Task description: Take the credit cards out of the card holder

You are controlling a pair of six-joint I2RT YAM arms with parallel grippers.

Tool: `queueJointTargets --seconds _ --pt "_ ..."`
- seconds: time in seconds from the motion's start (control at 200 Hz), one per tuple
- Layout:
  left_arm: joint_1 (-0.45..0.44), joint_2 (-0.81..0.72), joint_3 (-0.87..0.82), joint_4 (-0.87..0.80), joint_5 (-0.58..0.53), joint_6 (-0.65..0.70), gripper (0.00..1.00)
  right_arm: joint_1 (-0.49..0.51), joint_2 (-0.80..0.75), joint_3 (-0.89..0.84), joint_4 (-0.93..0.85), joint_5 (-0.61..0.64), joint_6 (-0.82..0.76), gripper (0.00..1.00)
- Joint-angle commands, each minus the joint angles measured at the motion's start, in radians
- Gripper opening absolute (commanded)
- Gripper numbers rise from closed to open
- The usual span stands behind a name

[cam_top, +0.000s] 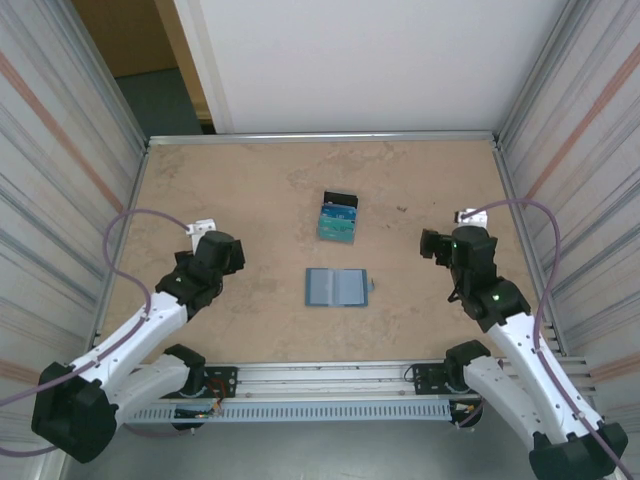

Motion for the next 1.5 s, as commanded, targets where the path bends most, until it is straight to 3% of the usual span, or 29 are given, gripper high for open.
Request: queueJointTargets --seconds 0.0,0.281,0.687,0.997,1.493 --pt "0.024 -0.042 -0.024 0.070 -0.029 0.064 0.99 -0.028 -0.036 -0.023 -0.006 0.070 0.077 0.99" --pt "0.087 -0.085 -0.111 0.262 -0.024 0.223 0.99 -0.060 -0.108 -0.097 0.045 0.139 0.131 0.99" --pt "0.157 -0.085 -0.254 0.638 0.073 0.423 0.99 -0.112 -0.084 -0.158 0.151 0.076 0.104 0.99" --pt "0.260 0.034 -0.299 0.846 0.198 0.452 0.99 -0.137 -0.076 -0.221 0.265 0.070 0.074 0.99" --pt "0.299 0.301 -0.312 1.136 0.290 0.524 0.99 -0.164 -0.043 -0.284 0.391 0.040 0.062 0.99"
